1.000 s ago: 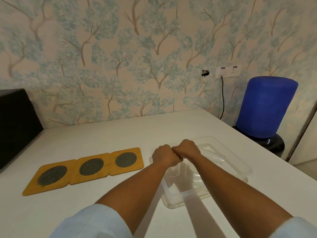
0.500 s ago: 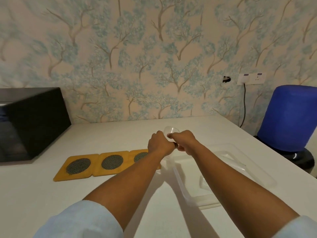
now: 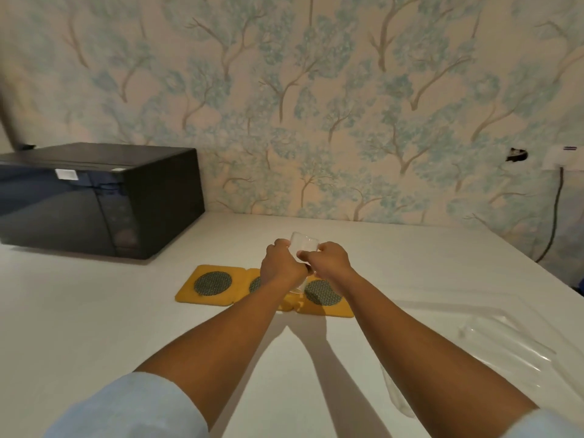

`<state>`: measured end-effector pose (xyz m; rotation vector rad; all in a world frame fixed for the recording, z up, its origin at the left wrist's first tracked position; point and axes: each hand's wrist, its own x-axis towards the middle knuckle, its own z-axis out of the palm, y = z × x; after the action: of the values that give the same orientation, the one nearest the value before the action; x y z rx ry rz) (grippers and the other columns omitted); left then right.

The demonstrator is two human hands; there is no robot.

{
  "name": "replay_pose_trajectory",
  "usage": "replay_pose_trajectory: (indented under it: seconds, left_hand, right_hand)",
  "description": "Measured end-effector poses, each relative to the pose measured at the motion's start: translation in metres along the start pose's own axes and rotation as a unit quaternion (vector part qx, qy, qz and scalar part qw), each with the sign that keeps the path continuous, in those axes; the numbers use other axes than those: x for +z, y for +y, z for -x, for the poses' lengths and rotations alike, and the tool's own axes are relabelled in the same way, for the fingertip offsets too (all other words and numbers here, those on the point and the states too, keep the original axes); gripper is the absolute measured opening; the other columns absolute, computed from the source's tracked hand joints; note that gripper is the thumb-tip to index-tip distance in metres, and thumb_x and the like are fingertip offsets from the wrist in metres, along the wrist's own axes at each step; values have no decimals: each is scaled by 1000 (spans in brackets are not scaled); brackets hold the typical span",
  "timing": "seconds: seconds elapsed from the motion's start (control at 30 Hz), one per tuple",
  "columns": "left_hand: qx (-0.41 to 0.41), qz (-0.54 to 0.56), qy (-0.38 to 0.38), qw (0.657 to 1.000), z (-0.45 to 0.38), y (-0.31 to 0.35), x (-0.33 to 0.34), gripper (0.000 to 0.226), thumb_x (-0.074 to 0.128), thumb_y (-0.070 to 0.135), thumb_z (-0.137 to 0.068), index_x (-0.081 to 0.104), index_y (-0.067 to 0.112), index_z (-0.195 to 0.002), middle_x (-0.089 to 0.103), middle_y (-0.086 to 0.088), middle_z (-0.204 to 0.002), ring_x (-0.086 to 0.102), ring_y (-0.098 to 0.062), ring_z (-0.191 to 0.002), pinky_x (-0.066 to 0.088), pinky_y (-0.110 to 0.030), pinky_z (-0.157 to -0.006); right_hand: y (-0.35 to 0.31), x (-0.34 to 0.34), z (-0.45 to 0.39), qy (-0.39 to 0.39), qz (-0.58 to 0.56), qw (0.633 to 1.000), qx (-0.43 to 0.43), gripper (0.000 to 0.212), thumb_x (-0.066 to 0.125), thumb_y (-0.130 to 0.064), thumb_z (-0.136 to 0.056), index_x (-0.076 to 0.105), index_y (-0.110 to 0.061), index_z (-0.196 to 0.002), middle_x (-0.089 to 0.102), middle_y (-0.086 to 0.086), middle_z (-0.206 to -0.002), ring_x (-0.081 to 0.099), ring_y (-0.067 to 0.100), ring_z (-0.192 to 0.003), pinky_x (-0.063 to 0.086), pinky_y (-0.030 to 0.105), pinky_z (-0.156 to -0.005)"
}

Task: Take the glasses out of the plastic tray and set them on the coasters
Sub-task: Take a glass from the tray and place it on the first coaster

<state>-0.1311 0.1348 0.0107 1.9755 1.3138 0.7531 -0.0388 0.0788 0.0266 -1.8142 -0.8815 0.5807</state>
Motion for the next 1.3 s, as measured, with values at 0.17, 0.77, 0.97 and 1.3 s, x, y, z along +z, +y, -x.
replay_pose_trajectory:
  seconds: [0.17,0.77,0.97,1.3]
  left_hand:
    - [-20,5,35,999,-13,-32,-24,87,87,33,-66,44,20,-141,56,-2,-139,59,-23,-120,50,-34,-86]
    - [-82,10,103,991,-63,-117,-81,83,90,19,-66,46,16,-136,61,-6,-135,60,-27,-118,46,-24,-77]
    - [-113,-8,115,987,-78,-135,-89,84,91,21,-66,45,16,-136,61,-8,-133,60,-29,-117,53,-32,-85]
    - [-137,13,128,982,-84,-155,-89,70,85,20,-76,45,15,-133,62,-9,-128,61,-26,-104,53,-31,-82]
  right_hand:
    - [-11,37,-9,-33,-6,999,-14,20,74,-27,-77,64,-12,-84,66,2,-81,64,17,-70,53,30,-58]
    - [-36,144,-47,-124,80,987,-62,64,76,-31,-80,52,-7,-134,61,8,-128,59,25,-114,44,27,-81]
    - [-36,167,-55,-145,112,980,-83,59,71,-29,-85,49,-8,-136,61,8,-129,59,24,-115,41,25,-79]
    - [-29,187,-61,-164,130,972,-104,54,66,-22,-88,49,-7,-137,59,10,-134,56,25,-122,45,29,-94]
